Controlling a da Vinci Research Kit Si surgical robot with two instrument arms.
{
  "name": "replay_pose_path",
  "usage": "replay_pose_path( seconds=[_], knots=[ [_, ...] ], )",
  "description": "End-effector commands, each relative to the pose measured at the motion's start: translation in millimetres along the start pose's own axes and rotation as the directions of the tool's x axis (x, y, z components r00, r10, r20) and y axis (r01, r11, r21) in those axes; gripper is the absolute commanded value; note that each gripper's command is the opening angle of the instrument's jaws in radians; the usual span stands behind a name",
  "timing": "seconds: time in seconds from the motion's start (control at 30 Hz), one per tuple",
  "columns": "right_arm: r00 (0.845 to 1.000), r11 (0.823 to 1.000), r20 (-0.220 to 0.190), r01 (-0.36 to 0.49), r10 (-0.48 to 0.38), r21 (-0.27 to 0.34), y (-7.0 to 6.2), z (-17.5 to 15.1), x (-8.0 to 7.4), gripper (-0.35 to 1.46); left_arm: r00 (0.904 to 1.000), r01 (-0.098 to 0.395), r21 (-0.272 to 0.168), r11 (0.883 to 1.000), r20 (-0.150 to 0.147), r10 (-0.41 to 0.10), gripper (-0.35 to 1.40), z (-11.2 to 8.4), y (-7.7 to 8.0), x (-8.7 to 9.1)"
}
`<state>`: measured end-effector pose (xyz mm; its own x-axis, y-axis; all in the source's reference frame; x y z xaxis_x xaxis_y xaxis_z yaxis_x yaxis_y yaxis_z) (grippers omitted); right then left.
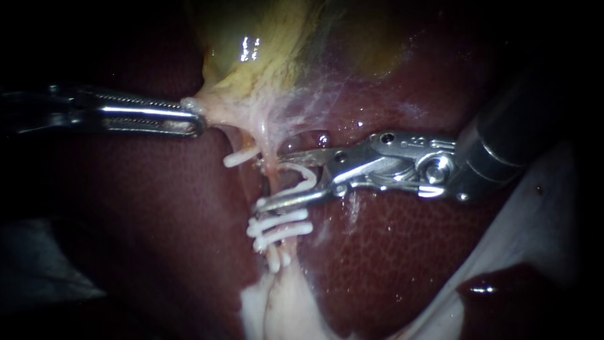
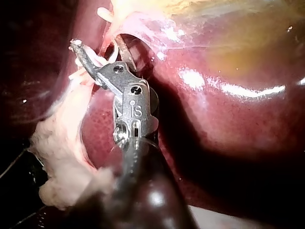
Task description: Clipping third clip right tube
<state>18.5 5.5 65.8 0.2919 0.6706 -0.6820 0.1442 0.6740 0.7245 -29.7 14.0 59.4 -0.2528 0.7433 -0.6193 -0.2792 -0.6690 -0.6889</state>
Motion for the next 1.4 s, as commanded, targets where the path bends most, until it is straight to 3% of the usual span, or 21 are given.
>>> replay_pose_path(
  seconds=[0.03, 0.27, 0.57, 1.03, 1.13, 1.4],
  knots=[
    [1.0, 1.0, -0.01, -0.006, 0.006, 0.01, 0.0, 0.0, 0.0, 0.5, 1.0, 0.0, 0.0, 1.0, 0.0, 0.0, -0.35, 0.0, 0.0, 0.0],
    [0.995, 0.994, -0.065, -0.068, 0.073, 0.082, 0.4, 0.7, 0.3, 0.49, 1.0, 0.0, 0.0, 1.0, 0.0, 0.0, -0.35, 0.0, 0.0, 0.0],
    [0.984, 0.985, -0.122, -0.112, 0.128, 0.132, 1.2, 2.4, 1.0, 0.49, 1.0, 0.0, 0.0, 1.0, 0.0, 0.0, -0.35, 0.1, 0.0, 0.0],
    [0.972, 0.975, -0.152, -0.154, 0.178, 0.158, 1.3, 2.1, 2.6, 0.4, 1.0, 0.0, 0.0, 1.0, 0.0, 0.0, -0.35, 0.1, 0.0, 0.0],
    [0.967, 0.969, -0.149, -0.184, 0.208, 0.162, 1.2, 2.0, 2.8, 0.32, 1.0, 0.0, 0.0, 1.0, 0.0, 0.0, -0.35, 0.1, 0.0, 0.0],
    [0.939, 0.94, -0.133, -0.291, 0.316, 0.177, 0.6, 1.8, 2.7, -0.16, 1.0, 0.0, 0.0, 1.0, 0.0, 0.0, -0.35, 0.1, 0.0, 0.0]
  ],
)
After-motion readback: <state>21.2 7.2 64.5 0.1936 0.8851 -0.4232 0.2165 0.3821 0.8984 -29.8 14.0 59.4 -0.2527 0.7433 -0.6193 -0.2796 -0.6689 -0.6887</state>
